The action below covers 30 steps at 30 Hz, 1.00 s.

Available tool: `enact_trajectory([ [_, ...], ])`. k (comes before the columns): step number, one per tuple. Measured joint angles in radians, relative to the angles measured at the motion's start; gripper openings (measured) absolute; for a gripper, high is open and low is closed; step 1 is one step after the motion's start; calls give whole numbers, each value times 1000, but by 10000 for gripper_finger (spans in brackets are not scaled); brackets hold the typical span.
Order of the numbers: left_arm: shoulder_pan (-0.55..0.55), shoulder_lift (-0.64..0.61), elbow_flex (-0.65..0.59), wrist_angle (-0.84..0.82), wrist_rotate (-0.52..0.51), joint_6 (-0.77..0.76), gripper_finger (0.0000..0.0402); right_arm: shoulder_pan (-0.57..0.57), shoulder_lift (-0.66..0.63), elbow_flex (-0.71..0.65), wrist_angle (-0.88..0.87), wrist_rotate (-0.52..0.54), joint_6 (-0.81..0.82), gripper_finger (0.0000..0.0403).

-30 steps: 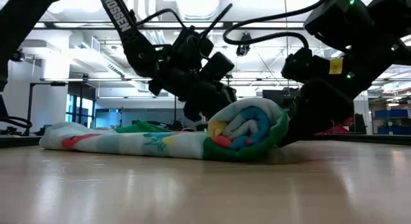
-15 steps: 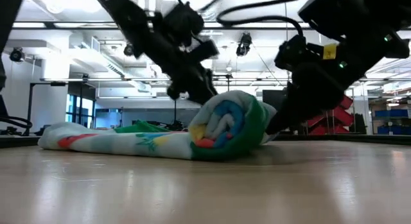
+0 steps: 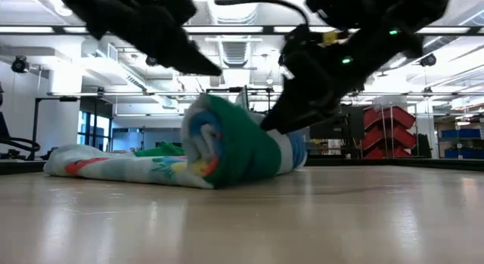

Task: Roll towel
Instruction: Roll the green multi-color dinosaur print towel

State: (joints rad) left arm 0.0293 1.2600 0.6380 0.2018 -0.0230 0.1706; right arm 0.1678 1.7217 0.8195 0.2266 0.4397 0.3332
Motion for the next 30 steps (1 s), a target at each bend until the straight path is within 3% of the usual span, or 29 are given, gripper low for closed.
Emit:
enact_trajectory([
  [6, -39, -27, -167, 196, -2, -42, 116, -58, 126, 147, 1, -3, -74, 339],
  [12, -29, 82, -240, 348, -90, -47, 116, -94, 253, 268, 7, -58, -146, 339],
  [15, 13, 163, -236, 429, -44, -42, 116, -96, 285, 297, 9, -64, -148, 339],
  [18, 55, 249, -202, 486, 48, -22, 116, -95, 288, 306, 0, -68, -148, 339],
  [25, 142, 406, -122, 423, 55, 108, 116, -94, 218, 240, -15, -77, -147, 339],
  [30, 186, 448, -122, 397, 34, 142, 116, -78, 107, 146, -38, -89, -129, 339],
])
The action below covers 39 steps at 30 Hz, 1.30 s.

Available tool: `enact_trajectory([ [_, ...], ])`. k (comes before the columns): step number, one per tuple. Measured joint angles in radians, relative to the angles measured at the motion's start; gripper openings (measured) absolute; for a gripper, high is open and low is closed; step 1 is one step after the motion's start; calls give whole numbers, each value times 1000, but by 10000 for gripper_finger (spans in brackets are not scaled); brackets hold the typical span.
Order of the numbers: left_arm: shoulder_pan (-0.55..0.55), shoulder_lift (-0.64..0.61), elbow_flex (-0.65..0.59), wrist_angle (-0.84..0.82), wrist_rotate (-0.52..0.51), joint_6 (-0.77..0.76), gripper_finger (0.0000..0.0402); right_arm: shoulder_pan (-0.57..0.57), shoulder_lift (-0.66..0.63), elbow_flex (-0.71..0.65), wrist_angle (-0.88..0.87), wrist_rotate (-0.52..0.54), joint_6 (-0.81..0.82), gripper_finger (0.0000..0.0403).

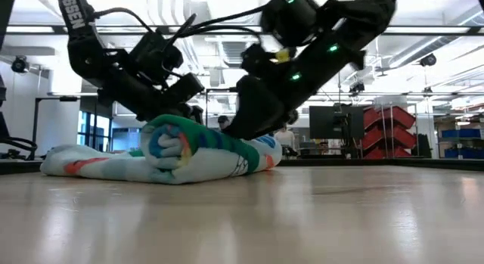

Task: Roll towel
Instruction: Roll the green multi-color dinosaur print towel

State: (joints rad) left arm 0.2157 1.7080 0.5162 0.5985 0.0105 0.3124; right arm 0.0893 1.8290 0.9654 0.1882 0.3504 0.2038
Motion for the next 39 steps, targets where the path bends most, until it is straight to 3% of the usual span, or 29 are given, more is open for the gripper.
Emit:
enact_trajectory([
  [4, 25, 16, -7, 29, -65, -89, 116, 18, -119, -105, -22, -52, -18, 339],
  [9, 14, 89, 16, 146, -74, -233, 116, 11, -255, -286, -30, -156, -31, 339],
  [17, -70, 343, 280, 189, -78, -296, 116, -9, -411, -512, -21, -187, -21, 339],
  [26, -199, 414, 504, 134, -58, -349, 116, -9, -502, -639, -71, -139, 40, 339],
  [31, -241, 414, 554, 80, -126, -296, 116, 17, -516, -676, -45, -127, 113, 339],
  [39, -230, 410, 560, 46, -145, -251, 116, 129, -514, -702, -21, -71, 230, 339],
])
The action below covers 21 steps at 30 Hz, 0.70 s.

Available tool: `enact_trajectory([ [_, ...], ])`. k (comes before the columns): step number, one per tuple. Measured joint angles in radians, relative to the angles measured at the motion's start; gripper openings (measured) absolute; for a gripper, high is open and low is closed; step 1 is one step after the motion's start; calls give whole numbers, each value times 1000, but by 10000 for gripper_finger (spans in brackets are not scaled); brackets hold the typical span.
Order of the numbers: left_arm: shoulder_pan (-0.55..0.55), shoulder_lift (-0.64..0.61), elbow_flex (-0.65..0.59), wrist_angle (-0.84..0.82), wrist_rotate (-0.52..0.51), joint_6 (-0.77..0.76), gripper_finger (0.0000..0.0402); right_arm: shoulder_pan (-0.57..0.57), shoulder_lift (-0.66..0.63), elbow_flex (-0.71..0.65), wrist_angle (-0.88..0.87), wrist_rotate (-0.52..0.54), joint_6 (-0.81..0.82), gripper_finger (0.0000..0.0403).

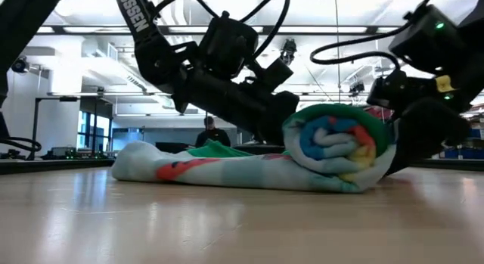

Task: Roll towel
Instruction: Roll the green multi-color dinosaur print towel

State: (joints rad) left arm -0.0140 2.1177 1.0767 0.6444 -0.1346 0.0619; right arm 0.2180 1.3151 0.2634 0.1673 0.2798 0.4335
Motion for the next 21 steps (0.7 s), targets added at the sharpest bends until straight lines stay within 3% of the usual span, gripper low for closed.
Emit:
enact_trajectory([
  [6, 2, -3, -6, -12, -6, 7, 116, 66, 9, 36, -26, 65, 12, 339],
  [15, 1, -7, -15, -60, -7, 7, 116, -8, 36, 150, -27, 70, -167, 339],
  [21, 2, -9, -41, -59, -10, 4, 116, -24, 2, 231, -136, 77, -209, 337],
])
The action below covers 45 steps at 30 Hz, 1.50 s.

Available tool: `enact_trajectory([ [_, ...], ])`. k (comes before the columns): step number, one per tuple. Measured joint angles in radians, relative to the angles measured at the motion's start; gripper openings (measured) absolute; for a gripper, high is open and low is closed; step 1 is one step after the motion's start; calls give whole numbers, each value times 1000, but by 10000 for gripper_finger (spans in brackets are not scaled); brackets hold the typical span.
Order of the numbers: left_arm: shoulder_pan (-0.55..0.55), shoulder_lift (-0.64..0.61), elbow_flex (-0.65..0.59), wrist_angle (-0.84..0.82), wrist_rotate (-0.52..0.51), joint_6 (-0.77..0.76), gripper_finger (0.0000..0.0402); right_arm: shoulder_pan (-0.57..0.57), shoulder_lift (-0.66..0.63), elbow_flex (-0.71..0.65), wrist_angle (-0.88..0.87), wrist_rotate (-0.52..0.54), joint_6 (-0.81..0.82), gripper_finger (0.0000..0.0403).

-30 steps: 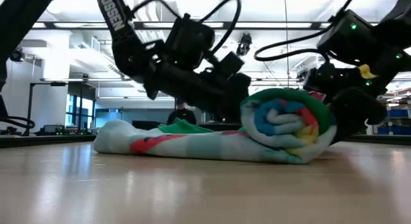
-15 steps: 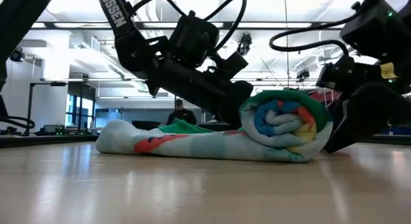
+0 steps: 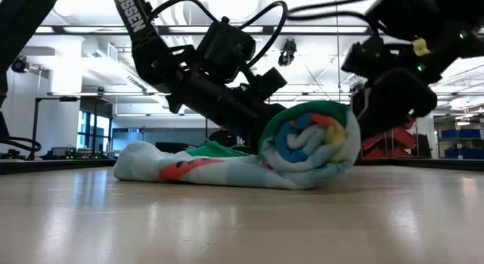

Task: Roll towel
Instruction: Roll the green multi-color dinosaur print towel

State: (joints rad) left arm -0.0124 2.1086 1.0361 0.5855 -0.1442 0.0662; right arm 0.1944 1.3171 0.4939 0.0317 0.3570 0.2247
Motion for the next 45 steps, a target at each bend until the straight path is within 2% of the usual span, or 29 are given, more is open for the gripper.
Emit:
enact_trajectory([
  [8, 1, 2, -35, 35, -4, -1, 116, 28, -20, -40, -141, -1, 153, 310],
  [11, 1, 2, -36, 39, -4, 1, 116, 42, -2, -63, -137, -41, 182, 303],
  [15, 1, -3, -36, 41, -4, 20, 116, 45, 43, -77, -64, -42, 178, 300],
  [22, -2, -47, -41, 2, -4, 43, 116, 10, 92, -75, 142, -50, 71, 319],
  [28, -2, -82, -42, -21, -1, 70, 116, -20, 107, -76, 138, -52, 70, 346],
  [33, -2, -100, -42, -34, 0, 81, 116, -21, 105, -76, 138, -55, 70, 348],
  [38, -3, -163, -42, -57, -1, 95, 116, -34, 106, -76, 141, -104, 90, 348],
  [45, -8, -274, -44, -216, -6, 132, 116, -45, 106, -65, 153, -103, 97, 348],
])
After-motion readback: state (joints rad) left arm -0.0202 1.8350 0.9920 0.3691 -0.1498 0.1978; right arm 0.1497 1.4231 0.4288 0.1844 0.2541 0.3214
